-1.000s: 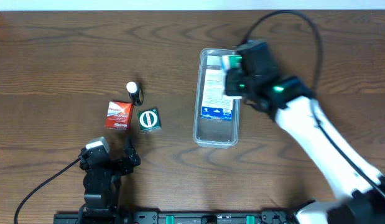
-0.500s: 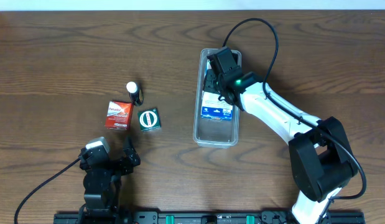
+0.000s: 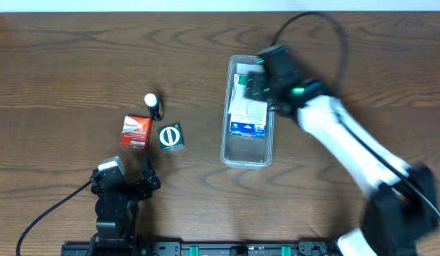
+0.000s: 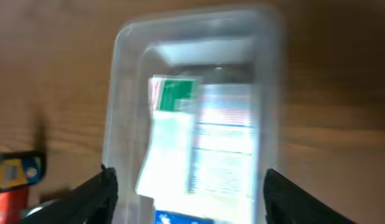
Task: Pack container
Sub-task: 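Lift right gripper away and park it at the right side, then move left gripper to the red Panadol box and grasp it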
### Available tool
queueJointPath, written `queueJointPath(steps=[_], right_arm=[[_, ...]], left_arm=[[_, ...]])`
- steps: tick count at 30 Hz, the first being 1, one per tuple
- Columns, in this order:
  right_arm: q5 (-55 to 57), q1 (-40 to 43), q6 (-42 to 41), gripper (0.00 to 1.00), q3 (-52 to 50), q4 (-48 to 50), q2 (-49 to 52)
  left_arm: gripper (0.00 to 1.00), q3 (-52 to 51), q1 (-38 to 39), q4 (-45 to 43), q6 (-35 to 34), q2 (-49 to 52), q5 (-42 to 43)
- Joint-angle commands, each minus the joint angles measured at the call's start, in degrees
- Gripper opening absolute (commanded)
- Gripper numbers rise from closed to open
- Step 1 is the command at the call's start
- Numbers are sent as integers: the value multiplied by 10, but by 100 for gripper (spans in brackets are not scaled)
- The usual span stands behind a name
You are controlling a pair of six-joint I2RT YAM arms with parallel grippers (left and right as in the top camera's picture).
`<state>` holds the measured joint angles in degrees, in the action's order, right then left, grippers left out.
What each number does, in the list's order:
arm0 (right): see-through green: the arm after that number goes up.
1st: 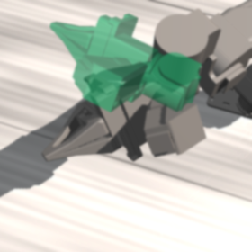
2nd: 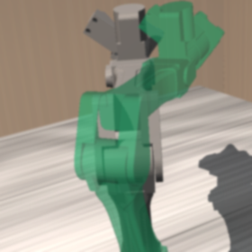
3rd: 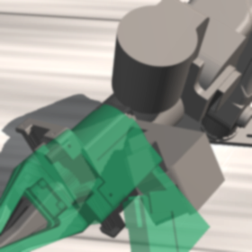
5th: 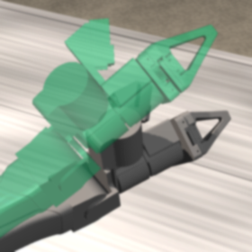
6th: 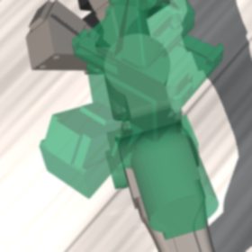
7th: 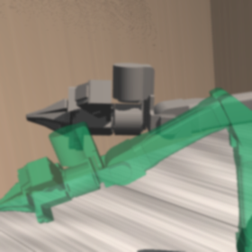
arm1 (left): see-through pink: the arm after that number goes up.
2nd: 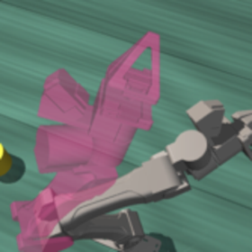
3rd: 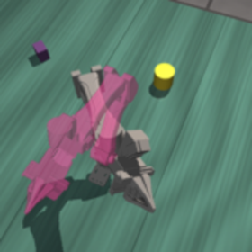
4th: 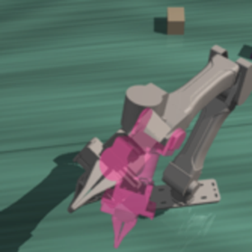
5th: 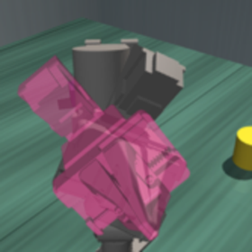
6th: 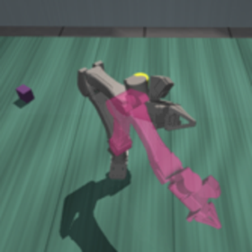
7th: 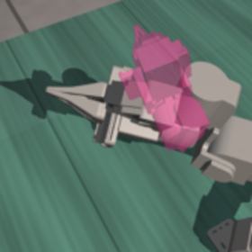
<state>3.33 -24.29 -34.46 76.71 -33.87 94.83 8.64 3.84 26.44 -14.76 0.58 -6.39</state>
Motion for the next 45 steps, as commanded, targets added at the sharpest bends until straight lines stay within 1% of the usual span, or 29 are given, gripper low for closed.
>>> queueJointPath(steps=[1,5,6,10,14,17,20,21,23,27,29,32,36,40,41,43,45], right_arm=[[9,68,20,74,7,-47,-87],[6,160,46,77,7,-123,-149],[3,182,55,83,7,-140,-159],[3,243,76,99,7,-196,-172],[3,272,76,99,6,-225,-169],[3,275,75,99,6,-230,-169],[3,274,75,99,6,-229,-169],[3,274,75,99,6,-229,-169],[3,274,75,99,6,-229,-169],[3,274,75,99,6,-229,-169],[3,274,75,99,6,-229,-169],[3,274,75,99,6,-229,-169],[3,274,75,99,6,-229,-169],[3,274,75,99,6,-229,-169],[3,274,75,99,6,-229,-169],[3,275,75,99,6,-229,-169],[3,274,75,99,6,-229,-169]], left_arm=[[98,-11,-3,0,8,-3,-2],[98,-11,-3,0,8,-3,-2],[98,-11,-3,0,8,-3,-2],[98,-11,-3,0,7,-3,-2],[98,-11,-3,-2,8,-3,-3],[98,-11,-3,-24,7,-3,-3],[98,-11,-3,-6,7,-3,-3],[98,-11,-3,-12,7,-3,-2],[98,-9,-3,-24,-9,-3,2],[98,47,-3,-24,-3,23,-10],[98,91,-3,-20,-2,63,-27],[98,190,-3,11,4,174,-44],[98,338,-3,68,5,356,-56],[98,484,-3,129,6,530,-40],[98,515,-3,142,17,567,-30],[98,581,-3,175,73,646,5],[98,623,-3,201,95,697,10]])
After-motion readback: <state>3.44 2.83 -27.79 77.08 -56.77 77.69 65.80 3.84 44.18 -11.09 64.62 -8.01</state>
